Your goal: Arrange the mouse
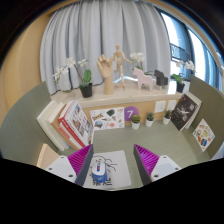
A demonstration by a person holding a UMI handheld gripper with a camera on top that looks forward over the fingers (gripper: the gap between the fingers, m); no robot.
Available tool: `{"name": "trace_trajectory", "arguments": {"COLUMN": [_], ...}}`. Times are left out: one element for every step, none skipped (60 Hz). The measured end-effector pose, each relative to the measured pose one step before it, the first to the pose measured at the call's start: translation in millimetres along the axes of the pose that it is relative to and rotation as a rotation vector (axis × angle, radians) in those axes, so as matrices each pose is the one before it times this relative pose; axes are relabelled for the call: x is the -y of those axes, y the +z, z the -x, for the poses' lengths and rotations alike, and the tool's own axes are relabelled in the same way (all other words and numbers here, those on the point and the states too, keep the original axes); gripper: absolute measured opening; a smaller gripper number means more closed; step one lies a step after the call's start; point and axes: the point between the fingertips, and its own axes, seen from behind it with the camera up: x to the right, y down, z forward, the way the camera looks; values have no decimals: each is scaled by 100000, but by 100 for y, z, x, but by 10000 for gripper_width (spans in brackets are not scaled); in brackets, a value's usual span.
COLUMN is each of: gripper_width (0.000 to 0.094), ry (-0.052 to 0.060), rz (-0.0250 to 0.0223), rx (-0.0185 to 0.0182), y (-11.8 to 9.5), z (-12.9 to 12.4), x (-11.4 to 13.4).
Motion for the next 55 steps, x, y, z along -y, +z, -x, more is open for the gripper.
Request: {"name": "trace_trajectory", "arguments": {"gripper_width": [801,804,804,803,803,802,803,802,801,802,802,801,802,802,802,801,803,802,801,802,802,802,801,801,802,800,799,797,796,796,796,796,797,796,796,797,796,795,796,796,797,794,795,796,796,799,797,797,797,797,798,798,798,800,801], "ry": [198,280,-27,-202,-372,-469,-485,-440,-509,-467,-472,-439,-379,-349,-272,-173,-90,-129,-116,-26,-26,-97,-196,-271,-263,-255,-169,-113,-186,-265,-186,-130,-31,-38,-110,-145,-67,3,-31,-36,-79,-133,-165,-136,-109,-142,-192,-113,-102,-37,35,58,58,-15,-48], "rz": [-461,-634,-773,-655,-316,-44,8,-341,-101,-76,-48,-131,-205,-182,-194,-523,-150,-62,-38,154,120,127,160,225,206,331,414,484,495,463,375,448,447,459,410,382,287,182,356,328,319,257,137,13,-26,-99,-128,-315,-201,-214,-224,-256,-244,-213,-176], "rx": [-237,-252,-252,-288,-402,-563,-663,-840,-565,-416,-290,-217,-148,-64,14,-292,76,112,118,331,292,180,17,-58,-232,109,263,287,276,281,406,502,456,365,197,83,80,189,215,202,193,189,155,162,125,127,82,145,86,55,88,72,89,57,15], "y": [-756,-740,-705,-661,-660,-652,-651,-595,-588,-598,-541,-555,-543,-536,-506,-416,-476,-451,-465,-416,-405,-377,-345,-333,-328,-268,-285,-265,-271,-267,-336,-237,-230,-225,-232,-238,-233,-198,-217,-187,-170,-148,-147,-125,-122,-102,-105,-7,-62,-35,-31,-48,-28,-39,-20], "z": [-515,-563,-546,-550,-604,-676,-727,-597,-695,-685,-629,-632,-623,-622,-626,-490,-591,-605,-541,-518,-562,-570,-592,-616,-393,-526,-483,-440,-462,-390,-345,-331,-286,-283,-289,-281,-255,-336,-207,-225,-208,-189,-177,-170,-126,-134,-169,-161,-91,-78,-85,-108,-94,-77,-84], "x": [295,281,267,192,114,14,-29,-136,-80,-97,-118,-119,-150,-159,-191,-333,-222,-267,-265,-311,-345,-380,-378,-411,-499,-424,-465,-477,-504,-481,-509,-479,-457,-461,-427,-404,-367,-408,-308,-289,-260,-222,-204,-154,-141,-82,-82,-107,10,17,18,45,64,73,82]}}
